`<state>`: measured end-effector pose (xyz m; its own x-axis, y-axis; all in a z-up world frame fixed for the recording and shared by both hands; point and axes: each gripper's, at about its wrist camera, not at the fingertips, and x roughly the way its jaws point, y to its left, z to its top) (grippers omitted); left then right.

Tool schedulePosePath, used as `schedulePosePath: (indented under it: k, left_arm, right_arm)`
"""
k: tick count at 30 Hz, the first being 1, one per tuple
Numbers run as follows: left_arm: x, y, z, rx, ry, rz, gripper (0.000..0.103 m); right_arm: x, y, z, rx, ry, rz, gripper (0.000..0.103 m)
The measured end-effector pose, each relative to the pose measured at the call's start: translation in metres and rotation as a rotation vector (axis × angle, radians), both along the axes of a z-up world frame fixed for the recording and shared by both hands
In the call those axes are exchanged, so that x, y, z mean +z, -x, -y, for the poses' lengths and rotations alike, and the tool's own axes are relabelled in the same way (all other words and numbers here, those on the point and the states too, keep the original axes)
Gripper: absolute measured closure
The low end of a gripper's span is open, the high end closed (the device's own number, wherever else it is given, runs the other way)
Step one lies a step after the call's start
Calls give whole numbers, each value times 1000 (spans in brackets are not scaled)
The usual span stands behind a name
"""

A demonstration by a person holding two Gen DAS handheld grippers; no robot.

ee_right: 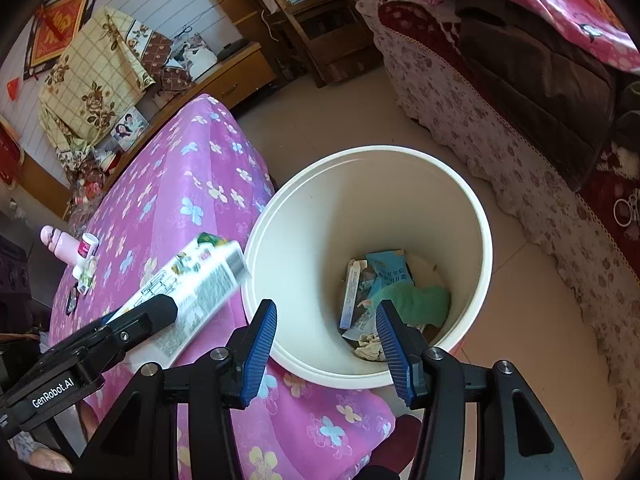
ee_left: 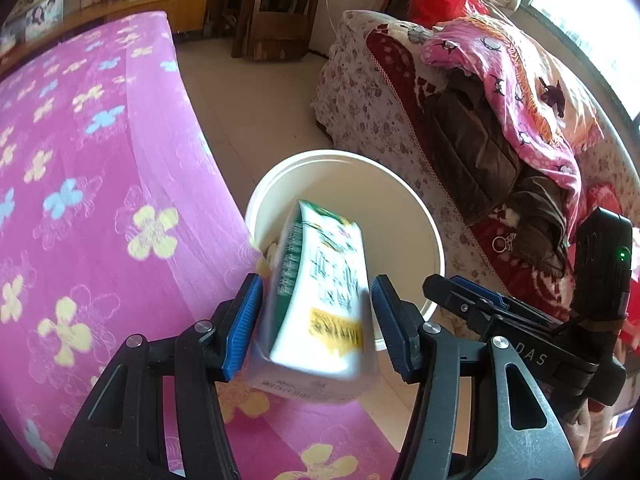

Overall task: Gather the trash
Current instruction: 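Open both tools to drop the carton and tissue into the bucket, then move both open tools back over the table toward the green packet and tissue pack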

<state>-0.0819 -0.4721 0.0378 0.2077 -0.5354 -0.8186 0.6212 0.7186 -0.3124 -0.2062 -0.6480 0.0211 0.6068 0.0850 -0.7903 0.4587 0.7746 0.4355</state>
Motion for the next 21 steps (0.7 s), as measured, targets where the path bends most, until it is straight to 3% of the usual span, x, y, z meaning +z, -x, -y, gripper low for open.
schedulePosePath:
  k: [12, 21]
  left_arm:
    - [0, 3, -11, 9, -7, 7, 46]
    - [8, 4, -38, 40, -52, 90, 46]
  right_arm:
    - [0, 4, -4, 5, -5, -9, 53]
    - [12, -6, -31, 59, 11, -4, 53]
